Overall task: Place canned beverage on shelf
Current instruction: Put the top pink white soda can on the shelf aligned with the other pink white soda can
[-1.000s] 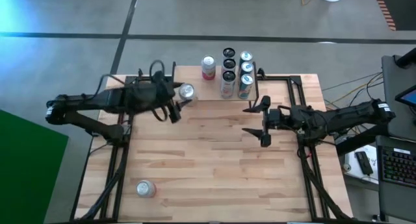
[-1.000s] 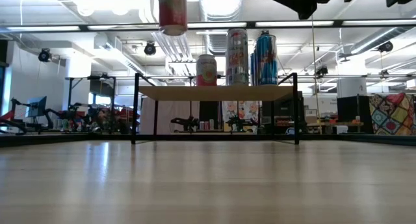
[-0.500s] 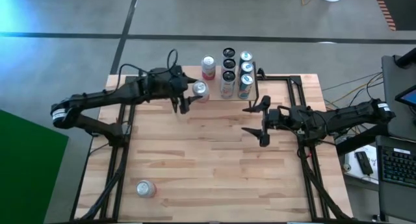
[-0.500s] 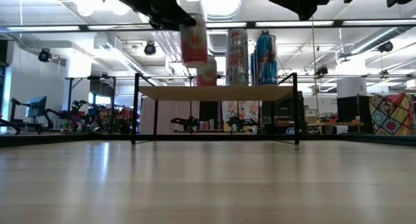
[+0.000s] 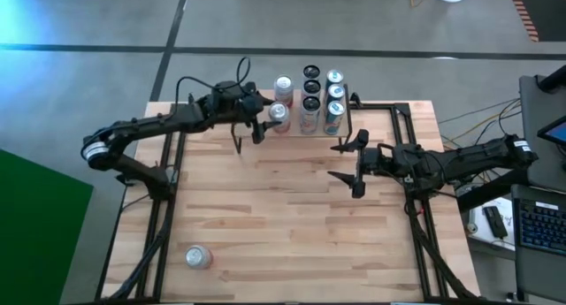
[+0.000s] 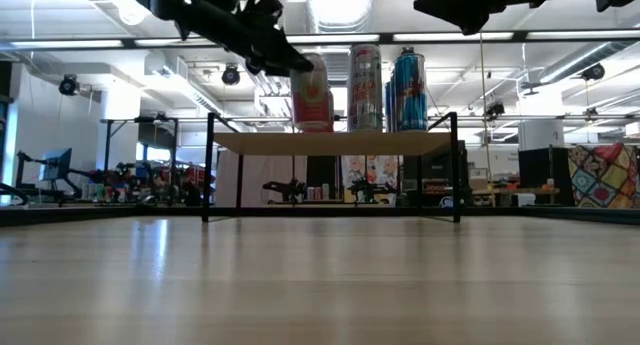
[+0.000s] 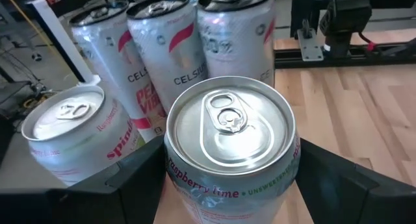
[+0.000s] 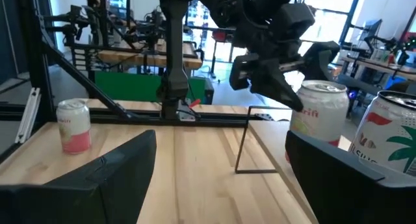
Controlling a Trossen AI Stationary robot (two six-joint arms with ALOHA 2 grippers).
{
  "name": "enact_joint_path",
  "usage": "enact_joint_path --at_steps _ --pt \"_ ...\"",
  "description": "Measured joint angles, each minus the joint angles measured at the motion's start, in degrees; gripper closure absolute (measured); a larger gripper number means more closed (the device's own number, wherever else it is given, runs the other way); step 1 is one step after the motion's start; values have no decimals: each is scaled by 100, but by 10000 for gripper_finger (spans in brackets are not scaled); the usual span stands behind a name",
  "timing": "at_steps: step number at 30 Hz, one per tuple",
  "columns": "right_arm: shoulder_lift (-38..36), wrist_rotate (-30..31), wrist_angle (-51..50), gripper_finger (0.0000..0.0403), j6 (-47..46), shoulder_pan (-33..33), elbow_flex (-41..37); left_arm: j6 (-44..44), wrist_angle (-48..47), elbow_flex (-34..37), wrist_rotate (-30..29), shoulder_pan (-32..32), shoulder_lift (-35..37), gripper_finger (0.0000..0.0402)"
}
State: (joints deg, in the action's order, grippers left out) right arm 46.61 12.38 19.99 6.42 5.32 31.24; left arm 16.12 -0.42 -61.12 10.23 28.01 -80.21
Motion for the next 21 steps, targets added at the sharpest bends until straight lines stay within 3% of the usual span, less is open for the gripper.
enact_joint_path --at_steps 8,21 --pt "37 139 -16 72 -10 0 0 -184 -25 -228 139 216 -313 113" --pt "76 299 -234 72 15 0 2 -228 -1550 -1890 -14 254 -1382 92"
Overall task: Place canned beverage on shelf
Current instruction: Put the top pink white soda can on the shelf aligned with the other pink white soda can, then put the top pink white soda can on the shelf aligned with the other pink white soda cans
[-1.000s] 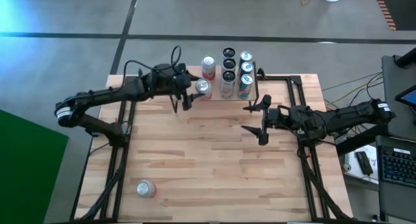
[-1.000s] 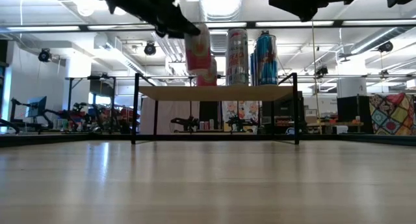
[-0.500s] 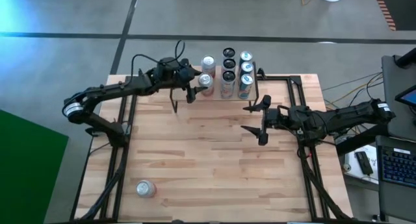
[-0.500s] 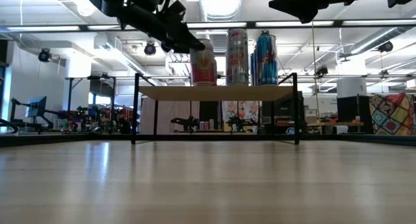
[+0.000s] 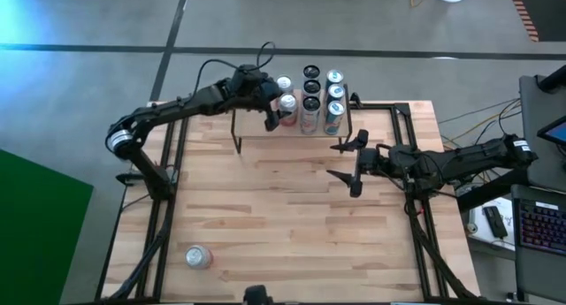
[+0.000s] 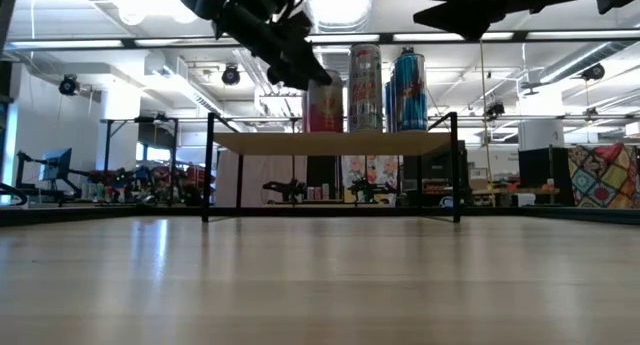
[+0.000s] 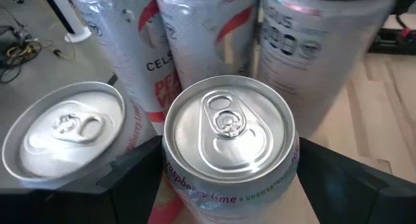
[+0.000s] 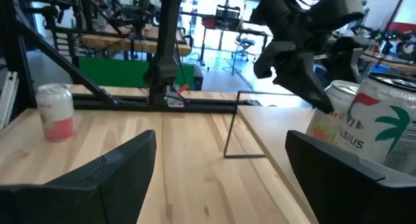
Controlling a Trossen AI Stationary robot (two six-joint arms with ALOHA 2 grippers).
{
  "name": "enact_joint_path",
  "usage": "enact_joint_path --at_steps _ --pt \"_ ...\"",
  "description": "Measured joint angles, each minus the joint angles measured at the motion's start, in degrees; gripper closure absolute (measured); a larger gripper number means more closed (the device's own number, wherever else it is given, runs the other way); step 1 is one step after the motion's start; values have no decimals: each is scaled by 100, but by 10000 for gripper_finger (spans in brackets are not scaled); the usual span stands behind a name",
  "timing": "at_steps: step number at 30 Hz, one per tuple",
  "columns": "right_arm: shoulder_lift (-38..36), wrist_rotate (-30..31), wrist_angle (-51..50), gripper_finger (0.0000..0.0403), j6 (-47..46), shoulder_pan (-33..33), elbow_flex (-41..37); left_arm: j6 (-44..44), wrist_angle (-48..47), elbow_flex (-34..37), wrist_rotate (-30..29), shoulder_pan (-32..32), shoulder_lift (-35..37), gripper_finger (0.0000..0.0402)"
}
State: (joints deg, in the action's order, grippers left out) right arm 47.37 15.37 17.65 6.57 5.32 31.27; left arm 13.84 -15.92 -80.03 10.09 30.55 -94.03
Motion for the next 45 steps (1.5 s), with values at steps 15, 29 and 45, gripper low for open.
enact_joint_path --at_steps 15,29,45 --pt "-2 125 -296 72 -252 0 0 -49 -705 -243 -506 24 116 90" --pt "-2 125 -290 72 -261 0 0 -138 -1002 -245 -617 21 298 47" --pt "-2 123 -406 72 -224 0 0 -864 -2333 -188 -2052 -707 1534 29"
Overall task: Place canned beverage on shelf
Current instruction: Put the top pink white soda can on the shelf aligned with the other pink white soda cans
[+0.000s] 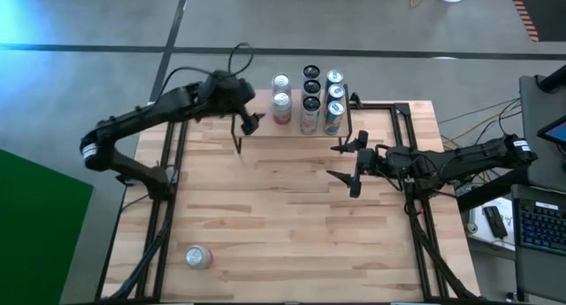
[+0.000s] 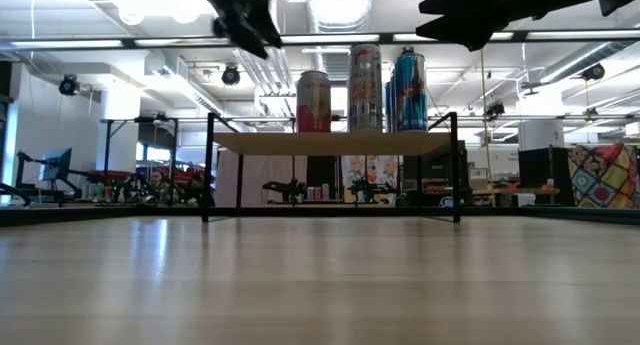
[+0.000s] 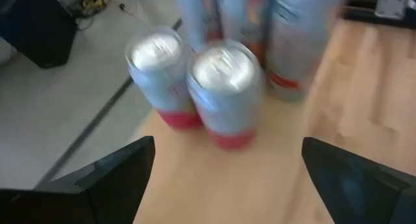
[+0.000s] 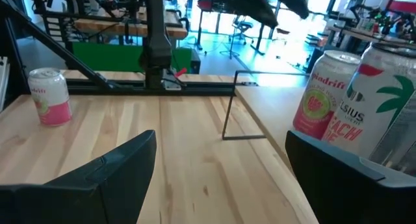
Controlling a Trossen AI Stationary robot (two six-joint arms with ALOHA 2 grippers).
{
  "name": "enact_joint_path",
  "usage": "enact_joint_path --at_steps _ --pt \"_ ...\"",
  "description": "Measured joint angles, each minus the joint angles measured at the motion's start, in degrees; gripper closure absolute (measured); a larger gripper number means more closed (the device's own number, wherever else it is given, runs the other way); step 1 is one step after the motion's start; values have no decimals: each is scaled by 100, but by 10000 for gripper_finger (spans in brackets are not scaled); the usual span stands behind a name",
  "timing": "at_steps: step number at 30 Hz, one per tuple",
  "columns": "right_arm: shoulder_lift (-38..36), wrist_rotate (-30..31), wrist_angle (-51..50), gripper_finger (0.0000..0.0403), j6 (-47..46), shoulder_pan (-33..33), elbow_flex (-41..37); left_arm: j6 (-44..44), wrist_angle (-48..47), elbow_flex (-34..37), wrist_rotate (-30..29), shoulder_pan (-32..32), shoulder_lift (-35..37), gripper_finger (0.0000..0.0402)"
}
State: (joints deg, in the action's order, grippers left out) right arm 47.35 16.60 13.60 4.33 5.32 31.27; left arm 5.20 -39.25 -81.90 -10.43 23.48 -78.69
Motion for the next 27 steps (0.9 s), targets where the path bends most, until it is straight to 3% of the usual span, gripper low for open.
enact_joint_path --at_steps 6,10,13,17,21,27 --pt "0 -1 -115 72 -65 1 0 -1170 -195 1064 -1450 -1590 940 29" --pt "0 -57 -101 72 -72 4 0 -2880 -217 1934 -2235 -2959 1461 28" --pt "131 -504 170 73 -3 4 0 -4061 -212 2400 -2499 -3939 1668 28" --pt "661 -1122 977 74 -53 6 2 -4977 -193 2824 -2889 -5119 1678 28" --pt "1343 -1239 1618 74 -138 6 86 -5532 -201 3060 -3268 -5963 1482 28" --pt "2472 -1255 2558 74 452 211 330 -5983 -184 3139 -3832 -6497 883 28"
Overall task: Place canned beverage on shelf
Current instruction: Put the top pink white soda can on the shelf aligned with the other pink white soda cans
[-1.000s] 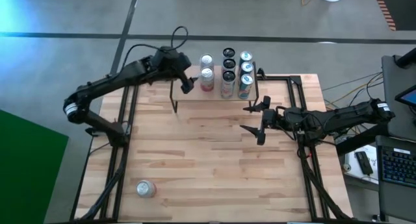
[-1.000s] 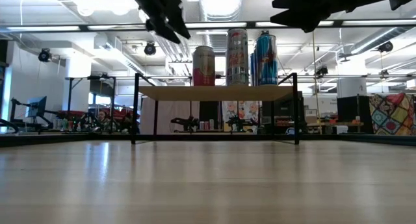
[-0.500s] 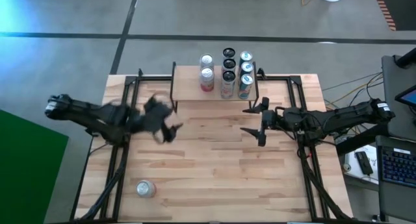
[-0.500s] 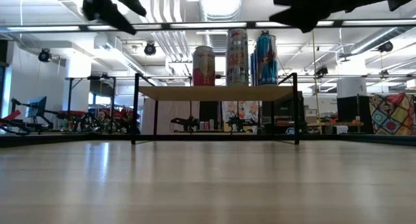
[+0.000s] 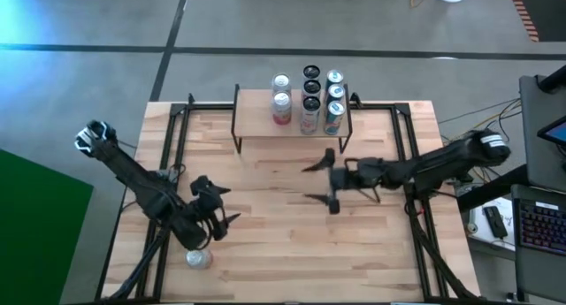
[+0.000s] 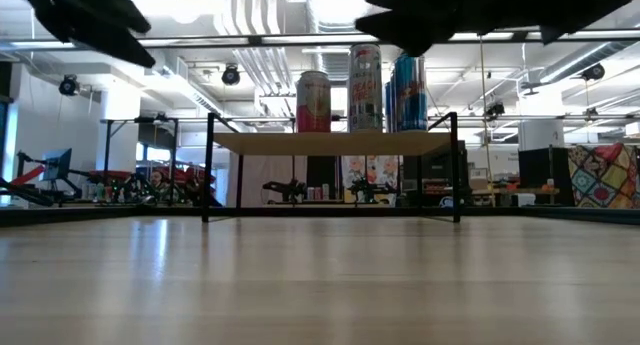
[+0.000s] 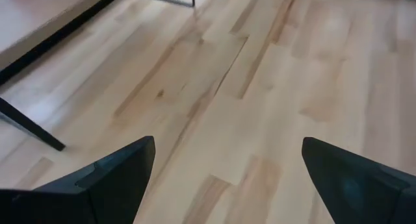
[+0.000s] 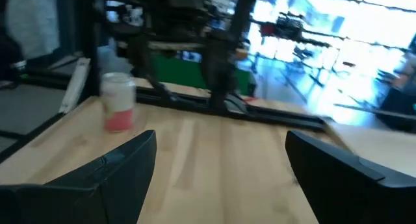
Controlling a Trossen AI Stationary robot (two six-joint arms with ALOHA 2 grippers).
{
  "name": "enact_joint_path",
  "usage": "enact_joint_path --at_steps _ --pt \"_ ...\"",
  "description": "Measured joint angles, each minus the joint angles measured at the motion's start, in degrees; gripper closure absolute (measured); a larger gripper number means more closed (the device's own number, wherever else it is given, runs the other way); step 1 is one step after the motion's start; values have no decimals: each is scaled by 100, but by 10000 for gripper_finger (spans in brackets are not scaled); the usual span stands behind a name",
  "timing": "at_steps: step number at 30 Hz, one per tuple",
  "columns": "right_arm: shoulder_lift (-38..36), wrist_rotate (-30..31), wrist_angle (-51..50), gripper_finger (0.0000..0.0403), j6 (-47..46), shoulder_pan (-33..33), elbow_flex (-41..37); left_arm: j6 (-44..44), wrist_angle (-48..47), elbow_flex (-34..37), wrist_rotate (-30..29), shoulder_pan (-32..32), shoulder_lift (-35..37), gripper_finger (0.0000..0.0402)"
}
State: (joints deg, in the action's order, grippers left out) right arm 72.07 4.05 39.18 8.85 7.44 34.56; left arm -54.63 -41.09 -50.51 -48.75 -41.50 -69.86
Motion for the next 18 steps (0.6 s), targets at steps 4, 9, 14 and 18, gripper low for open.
enact_joint_path --at_steps 4,9,14,18 --pt "907 17 1038 74 -41 183 101 -7 1 5 54 59 -436 28" --pt "1937 -2 1383 74 -705 208 539 4 -3 5 356 121 -815 28" --pt "2861 45 1368 74 -1371 263 1174 630 -76 24 278 227 -860 28" --pt "3306 285 1301 74 -1324 447 1646 1082 -53 51 272 561 -692 29"
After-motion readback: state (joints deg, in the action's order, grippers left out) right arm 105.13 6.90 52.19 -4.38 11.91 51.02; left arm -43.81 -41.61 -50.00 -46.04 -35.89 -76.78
